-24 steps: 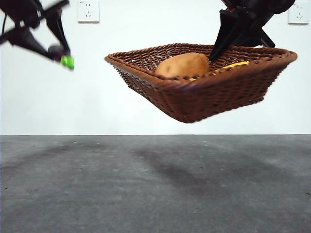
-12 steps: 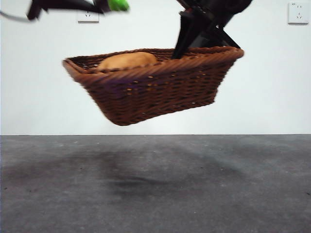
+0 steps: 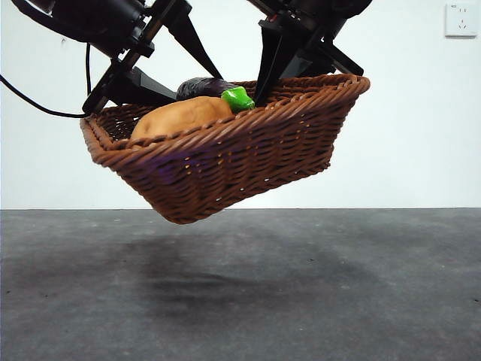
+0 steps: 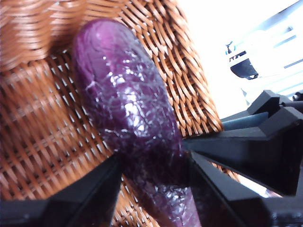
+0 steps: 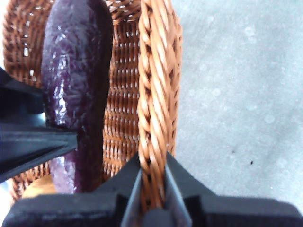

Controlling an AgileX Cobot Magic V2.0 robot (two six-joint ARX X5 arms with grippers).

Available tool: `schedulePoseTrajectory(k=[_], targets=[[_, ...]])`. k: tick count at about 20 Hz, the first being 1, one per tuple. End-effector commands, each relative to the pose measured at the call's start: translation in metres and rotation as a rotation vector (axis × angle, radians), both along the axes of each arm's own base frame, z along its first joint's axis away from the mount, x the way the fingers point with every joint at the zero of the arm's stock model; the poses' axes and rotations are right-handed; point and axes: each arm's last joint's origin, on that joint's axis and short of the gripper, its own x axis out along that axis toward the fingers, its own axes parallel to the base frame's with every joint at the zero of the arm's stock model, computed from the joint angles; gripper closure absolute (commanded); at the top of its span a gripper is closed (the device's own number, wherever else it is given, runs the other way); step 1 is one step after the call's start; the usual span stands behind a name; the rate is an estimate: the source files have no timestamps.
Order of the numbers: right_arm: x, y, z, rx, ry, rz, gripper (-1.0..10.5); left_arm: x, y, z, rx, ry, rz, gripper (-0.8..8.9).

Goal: Help me put the vegetables on the table into the basket

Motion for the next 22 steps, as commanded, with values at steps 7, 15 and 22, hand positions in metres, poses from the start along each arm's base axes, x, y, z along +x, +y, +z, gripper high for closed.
schedulePoseTrajectory(k=[7,15,22], targets=[[-0.005,0.005,-0.003,0.017,0.030,0.075,9.6,-0.001,-0.001,0.007,-0.022,0.002,-0.099,5.21],[0.000,0.000,-0.002,0.026,0.028,0.059,9.6,-0.014,0.011,0.021,-0.010,0.001,-0.176,5.31],[0.009,-0.020,0.002,0.074,0.043,0.026,9.6,-0.052,0.054,0.069,-0.014,-0.211,-0.121,5.31]])
